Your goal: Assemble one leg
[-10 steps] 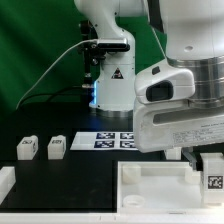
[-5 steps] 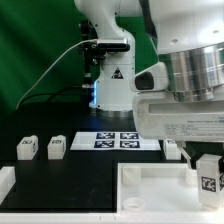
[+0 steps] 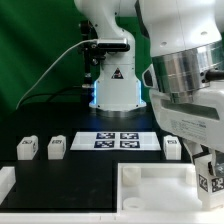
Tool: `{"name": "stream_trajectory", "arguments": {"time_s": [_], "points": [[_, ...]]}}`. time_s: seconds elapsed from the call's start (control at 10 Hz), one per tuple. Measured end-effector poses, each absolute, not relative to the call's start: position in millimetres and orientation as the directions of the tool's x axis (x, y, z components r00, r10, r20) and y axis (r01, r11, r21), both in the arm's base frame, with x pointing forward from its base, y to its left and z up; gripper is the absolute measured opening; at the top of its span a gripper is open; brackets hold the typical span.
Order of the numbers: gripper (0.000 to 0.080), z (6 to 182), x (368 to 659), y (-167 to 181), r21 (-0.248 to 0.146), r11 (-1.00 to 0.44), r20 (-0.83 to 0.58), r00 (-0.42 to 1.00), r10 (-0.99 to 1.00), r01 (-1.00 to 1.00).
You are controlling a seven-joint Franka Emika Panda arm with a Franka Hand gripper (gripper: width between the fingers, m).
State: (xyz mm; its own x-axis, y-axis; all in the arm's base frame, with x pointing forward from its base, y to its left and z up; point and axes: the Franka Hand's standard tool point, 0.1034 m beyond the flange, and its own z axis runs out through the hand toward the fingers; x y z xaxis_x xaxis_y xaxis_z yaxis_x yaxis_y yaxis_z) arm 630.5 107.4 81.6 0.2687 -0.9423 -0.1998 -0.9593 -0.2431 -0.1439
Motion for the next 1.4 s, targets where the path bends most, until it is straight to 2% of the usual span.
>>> {"name": "stream_trajectory", "arguments": {"time_s": [0.1,0.2,0.5,0.6,0.7,0.8,0.9,1.0,1.3,1.4], "points": [[0.0298,80.7,629,114,-0.098,-0.04,-0.231,0.062,-0.971,-0.994],[0.0298,80.5,630,120,-0.083,0.064,-0.243,-0.042,-0.969,-0.994],[0.0298,79.0,628,121,-0.102,-0.018,-0.236,0.041,-0.971,-0.995],[0.0488,76.4,626,123,-0.129,-0.174,-0.215,0.198,-0.956,-0.976],[0.0488,75.2,623,124,-0.143,-0.33,-0.198,0.353,-0.914,-0.933],[0.0625,74.5,620,123,-0.13,-0.518,-0.177,0.534,-0.827,-0.846],[0.0625,73.8,619,124,-0.097,-0.672,-0.171,0.677,-0.715,-0.734],[0.0645,74.1,625,124,-0.123,-0.735,-0.143,0.745,-0.651,-0.667],[0.0649,73.0,623,122,-0.157,-0.896,-0.1,0.909,-0.404,-0.416],[0.0649,76.1,628,122,-0.144,-0.963,-0.052,0.974,-0.221,-0.226]]}}
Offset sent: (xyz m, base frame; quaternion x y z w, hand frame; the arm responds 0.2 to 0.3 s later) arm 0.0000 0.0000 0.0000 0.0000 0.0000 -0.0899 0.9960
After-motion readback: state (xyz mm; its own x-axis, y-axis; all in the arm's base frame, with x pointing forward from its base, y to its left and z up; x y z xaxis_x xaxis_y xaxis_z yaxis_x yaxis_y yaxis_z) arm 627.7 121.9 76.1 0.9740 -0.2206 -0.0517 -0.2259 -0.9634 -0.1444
